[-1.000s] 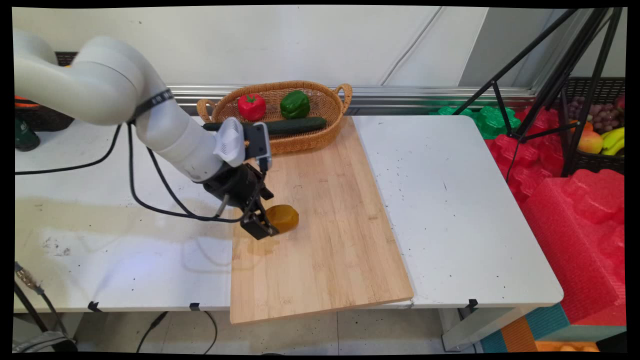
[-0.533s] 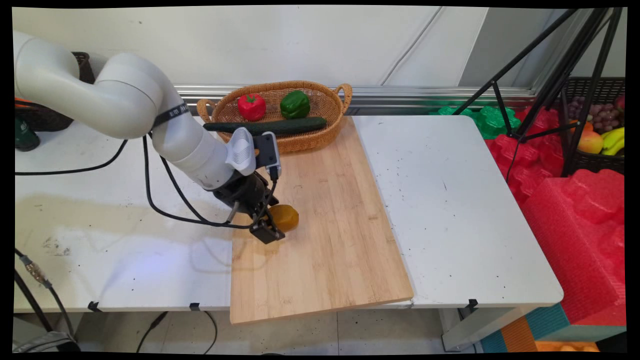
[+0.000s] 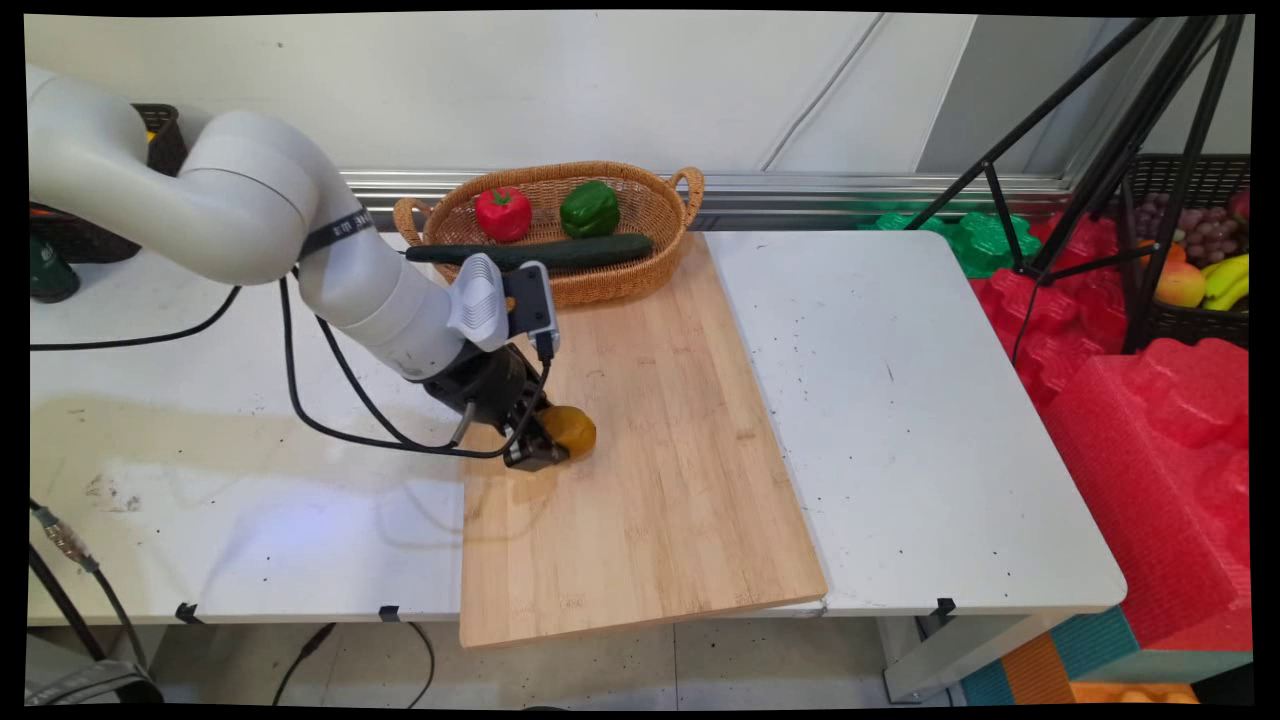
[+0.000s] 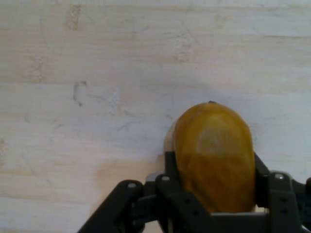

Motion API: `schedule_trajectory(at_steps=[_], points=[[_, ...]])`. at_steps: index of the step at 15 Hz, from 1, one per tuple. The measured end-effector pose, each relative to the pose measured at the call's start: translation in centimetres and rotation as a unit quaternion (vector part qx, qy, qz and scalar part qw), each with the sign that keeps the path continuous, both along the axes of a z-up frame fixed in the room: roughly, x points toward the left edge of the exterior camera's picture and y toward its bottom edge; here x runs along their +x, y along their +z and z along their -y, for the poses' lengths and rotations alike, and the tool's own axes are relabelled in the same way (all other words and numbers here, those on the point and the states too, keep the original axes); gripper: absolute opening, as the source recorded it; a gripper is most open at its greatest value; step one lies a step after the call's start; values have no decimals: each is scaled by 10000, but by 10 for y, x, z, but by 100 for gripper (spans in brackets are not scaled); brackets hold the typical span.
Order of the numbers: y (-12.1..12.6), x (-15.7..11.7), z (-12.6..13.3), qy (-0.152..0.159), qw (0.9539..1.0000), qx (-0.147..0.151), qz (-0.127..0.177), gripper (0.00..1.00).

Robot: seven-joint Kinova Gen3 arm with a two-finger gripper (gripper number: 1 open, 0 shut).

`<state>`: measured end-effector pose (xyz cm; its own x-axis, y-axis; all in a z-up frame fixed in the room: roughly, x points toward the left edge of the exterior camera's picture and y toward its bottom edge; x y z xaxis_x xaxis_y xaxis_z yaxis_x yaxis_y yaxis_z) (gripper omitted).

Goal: Place the picked object in the vegetable basket

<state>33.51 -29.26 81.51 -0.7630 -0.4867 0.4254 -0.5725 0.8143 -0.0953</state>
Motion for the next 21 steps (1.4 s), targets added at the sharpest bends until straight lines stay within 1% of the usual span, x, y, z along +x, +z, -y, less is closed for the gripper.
schedule_trajectory(at_steps=[3, 5, 7, 9, 10, 12, 14, 15, 18, 21], points=[[12, 3, -5, 23, 9999, -67, -85, 0], [30, 7, -8, 67, 9996, -167, -207, 0], [55, 13, -11, 158, 9987, -310, -384, 0], [81, 20, -10, 318, 9968, -482, -560, 0], [89, 23, -9, 382, 9960, -537, -608, 0], [108, 31, -3, 559, 9936, -680, -711, 0], [131, 43, 11, 824, 9894, -884, -810, 0], [138, 47, 17, 918, 9877, -951, -832, 0], [152, 61, 37, 1175, 9830, -1138, -834, 0], [155, 72, 60, 1345, 9798, -1263, -771, 0]])
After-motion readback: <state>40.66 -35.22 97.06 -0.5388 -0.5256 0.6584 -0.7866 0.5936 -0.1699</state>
